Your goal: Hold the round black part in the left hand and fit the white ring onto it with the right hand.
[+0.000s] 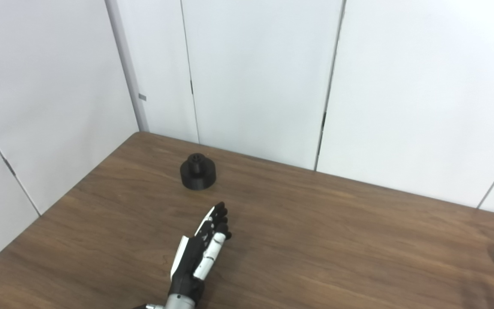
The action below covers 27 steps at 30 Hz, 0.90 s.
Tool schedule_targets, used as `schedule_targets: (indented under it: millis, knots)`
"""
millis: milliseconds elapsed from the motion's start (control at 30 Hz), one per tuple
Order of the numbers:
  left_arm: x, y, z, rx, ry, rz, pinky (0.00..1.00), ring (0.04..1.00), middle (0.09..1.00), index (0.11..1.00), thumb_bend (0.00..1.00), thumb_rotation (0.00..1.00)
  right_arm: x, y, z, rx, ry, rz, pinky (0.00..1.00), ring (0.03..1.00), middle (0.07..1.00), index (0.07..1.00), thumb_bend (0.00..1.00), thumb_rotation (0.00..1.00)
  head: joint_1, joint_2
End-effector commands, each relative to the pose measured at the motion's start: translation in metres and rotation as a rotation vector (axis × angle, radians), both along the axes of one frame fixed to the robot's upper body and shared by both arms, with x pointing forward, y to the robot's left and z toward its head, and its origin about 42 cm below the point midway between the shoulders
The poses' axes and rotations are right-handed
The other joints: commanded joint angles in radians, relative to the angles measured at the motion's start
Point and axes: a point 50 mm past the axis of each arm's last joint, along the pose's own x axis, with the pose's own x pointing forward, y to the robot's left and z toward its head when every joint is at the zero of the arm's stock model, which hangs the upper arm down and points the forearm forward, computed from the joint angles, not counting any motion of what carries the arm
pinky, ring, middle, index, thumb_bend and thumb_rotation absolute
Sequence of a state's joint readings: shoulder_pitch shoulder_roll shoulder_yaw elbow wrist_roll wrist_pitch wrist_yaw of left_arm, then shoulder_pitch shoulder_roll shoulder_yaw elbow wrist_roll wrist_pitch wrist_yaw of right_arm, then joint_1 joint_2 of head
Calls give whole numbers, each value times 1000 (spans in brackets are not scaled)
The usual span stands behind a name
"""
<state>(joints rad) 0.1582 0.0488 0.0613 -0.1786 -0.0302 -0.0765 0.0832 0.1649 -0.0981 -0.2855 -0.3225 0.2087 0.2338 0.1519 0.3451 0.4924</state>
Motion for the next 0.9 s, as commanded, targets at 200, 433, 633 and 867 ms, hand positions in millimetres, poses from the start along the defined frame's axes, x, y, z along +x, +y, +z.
schedule_targets:
  millis: [200,433,633,867]
  knots:
    - [-2,-2,17,158,-42,82,797,892,917,937,596,577,-16,-9,1,-37,-5,4,741,901,881,877,482,1000,10,4]
    - [7,22,42,298,-96,206,891,905,919,930,866,286,-15,-8,1,-32,-1,11,823,928,907,892,482,1000,-5,16]
    - [14,49,72,568,-39,304,888,922,931,941,999,327,-15,-6,2,-43,5,-1,748,928,906,886,485,1000,-11,19]
    - [35,80,87,759,97,371,950,999,999,949,1000,371,-16,-2,4,-34,-1,-3,811,935,909,894,489,1000,-17,23]
